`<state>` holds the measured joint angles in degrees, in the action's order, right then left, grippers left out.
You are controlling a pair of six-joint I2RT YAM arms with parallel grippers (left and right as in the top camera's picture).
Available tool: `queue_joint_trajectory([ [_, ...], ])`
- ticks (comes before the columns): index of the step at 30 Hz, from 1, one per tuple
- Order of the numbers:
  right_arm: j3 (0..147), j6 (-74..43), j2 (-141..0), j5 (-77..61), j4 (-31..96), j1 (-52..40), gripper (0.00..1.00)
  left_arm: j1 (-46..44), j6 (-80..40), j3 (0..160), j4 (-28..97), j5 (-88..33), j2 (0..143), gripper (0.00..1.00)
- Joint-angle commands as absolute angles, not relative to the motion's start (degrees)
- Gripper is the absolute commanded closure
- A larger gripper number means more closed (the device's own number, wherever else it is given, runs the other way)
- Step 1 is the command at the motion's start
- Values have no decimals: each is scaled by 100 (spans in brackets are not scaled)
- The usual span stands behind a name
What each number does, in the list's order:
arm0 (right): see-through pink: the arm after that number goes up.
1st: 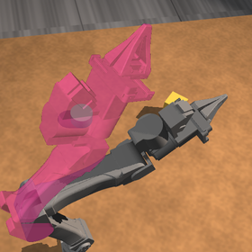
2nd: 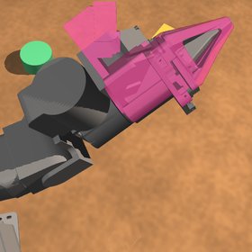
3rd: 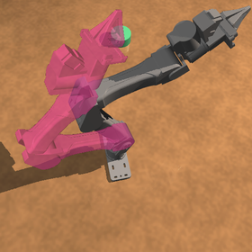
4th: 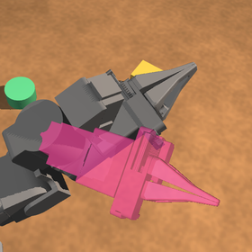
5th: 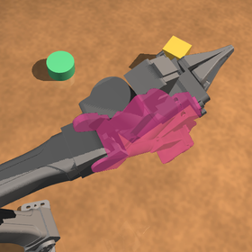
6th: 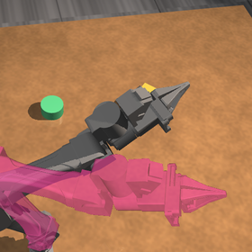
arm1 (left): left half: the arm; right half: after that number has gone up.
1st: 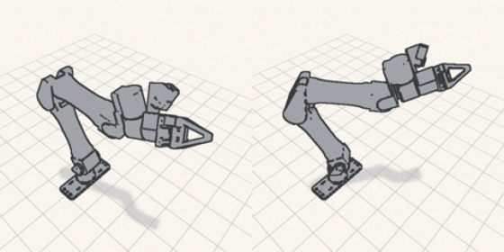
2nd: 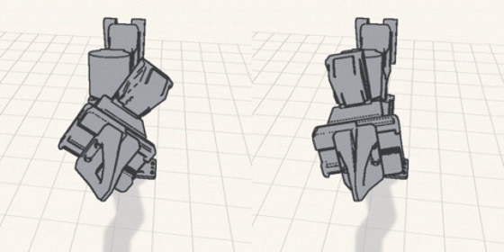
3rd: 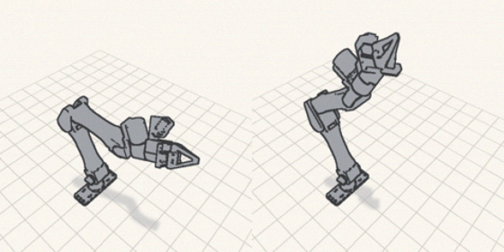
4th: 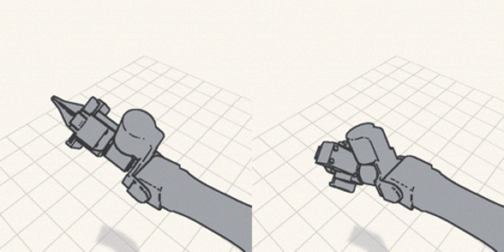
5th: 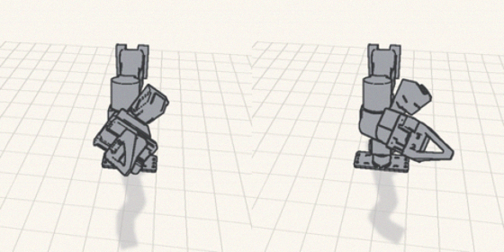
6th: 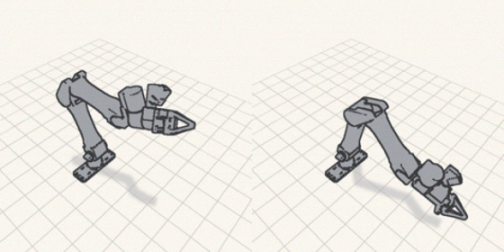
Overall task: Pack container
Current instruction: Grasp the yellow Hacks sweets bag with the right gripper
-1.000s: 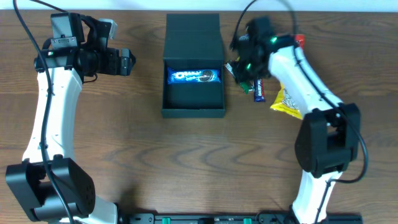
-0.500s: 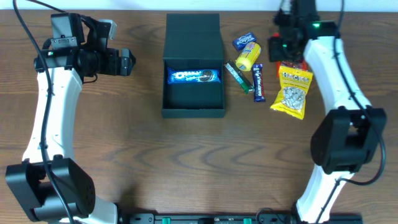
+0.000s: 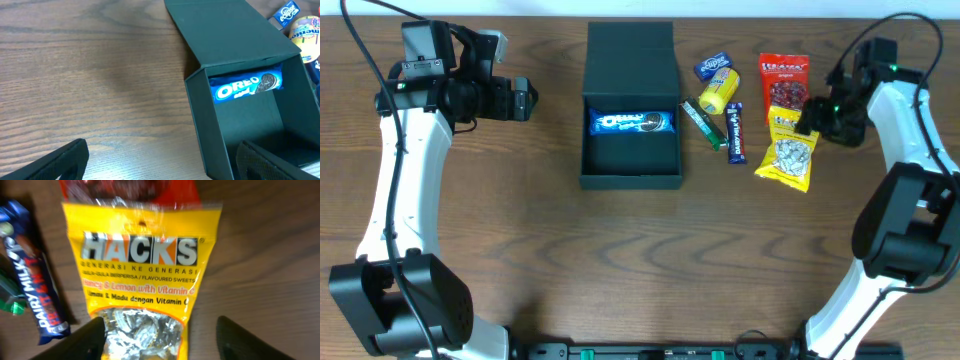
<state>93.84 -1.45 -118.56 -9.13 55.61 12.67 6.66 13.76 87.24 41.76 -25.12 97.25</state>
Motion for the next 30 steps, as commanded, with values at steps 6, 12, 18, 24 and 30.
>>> queue_joint_trajectory([
  [6,8440,-58,-11832,-1962,4897,1623,24,672,1367,8700,4176,-2554,9719,5],
  [12,7944,-60,-11837,-2281,4442,1684,27,672,1369,8698,4165,-2554,9719,5],
  [18,7752,-62,-11837,-2727,4145,1680,62,672,1367,8700,4156,-2554,9719,5],
  [24,7778,-84,-11834,-2783,4281,1682,89,672,1367,8698,4176,-2554,9719,5],
  [30,8145,-8,-11736,-3094,4943,1680,98,672,1369,8698,4171,-2554,9719,5],
])
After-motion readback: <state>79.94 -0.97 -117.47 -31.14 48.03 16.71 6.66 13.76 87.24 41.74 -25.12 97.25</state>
